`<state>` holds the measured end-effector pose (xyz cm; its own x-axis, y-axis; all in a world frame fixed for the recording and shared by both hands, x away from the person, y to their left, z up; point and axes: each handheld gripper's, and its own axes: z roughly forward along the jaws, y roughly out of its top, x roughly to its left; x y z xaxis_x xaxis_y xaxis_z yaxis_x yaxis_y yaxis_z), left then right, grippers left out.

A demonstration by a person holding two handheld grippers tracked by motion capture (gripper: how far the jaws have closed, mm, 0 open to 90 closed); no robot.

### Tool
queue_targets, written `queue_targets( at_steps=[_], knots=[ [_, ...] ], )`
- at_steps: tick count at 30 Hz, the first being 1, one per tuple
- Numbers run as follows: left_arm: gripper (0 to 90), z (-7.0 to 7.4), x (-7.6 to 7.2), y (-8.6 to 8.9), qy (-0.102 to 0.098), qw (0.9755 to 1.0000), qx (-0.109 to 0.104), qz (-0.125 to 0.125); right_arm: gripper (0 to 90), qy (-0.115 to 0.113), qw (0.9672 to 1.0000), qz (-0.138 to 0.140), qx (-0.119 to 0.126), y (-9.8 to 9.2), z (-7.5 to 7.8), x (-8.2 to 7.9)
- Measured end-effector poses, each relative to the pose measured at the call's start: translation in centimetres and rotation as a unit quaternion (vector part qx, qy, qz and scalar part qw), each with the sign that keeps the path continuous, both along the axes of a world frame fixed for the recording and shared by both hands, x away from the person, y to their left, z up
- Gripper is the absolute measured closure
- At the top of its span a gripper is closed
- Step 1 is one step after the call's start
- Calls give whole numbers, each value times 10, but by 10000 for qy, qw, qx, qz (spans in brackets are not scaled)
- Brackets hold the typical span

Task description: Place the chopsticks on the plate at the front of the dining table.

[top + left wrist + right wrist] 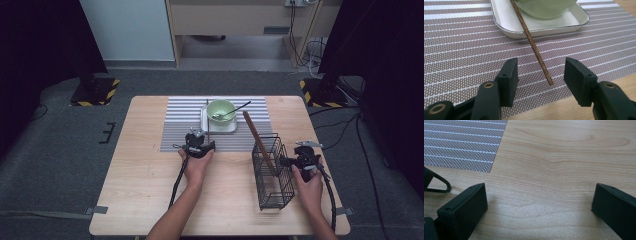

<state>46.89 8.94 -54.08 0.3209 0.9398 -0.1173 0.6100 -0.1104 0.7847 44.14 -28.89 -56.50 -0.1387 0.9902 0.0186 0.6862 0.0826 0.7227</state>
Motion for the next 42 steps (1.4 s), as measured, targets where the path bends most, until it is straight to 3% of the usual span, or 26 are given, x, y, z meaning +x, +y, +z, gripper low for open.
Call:
queue_targets(
  at_steps=[3,11,15,19,26,32,42],
  knots=[
    [425,4,-2,2,8,10000,-60,-54,4,1,10000,-6,-2,0,0,0],
    [318,17,-10,5,-156,9997,123,-175,4,-2,10000,11,-10,0,0,1],
    [253,20,-13,5,-92,9996,49,-253,4,-1,10000,12,-10,0,0,1],
    [219,21,-17,1,-108,9989,138,-427,8,-3,10000,53,-14,-1,0,1],
    [152,25,-20,-2,-58,9977,105,-662,46,234,9991,332,-97,-9,7,-5],
    [61,29,-24,-3,-69,9972,104,-733,43,21,9986,524,-79,-19,31,-13],
    [52,32,-27,-2,-36,9953,66,-965,85,-206,9968,769,37,-30,80,-18]
  ],
)
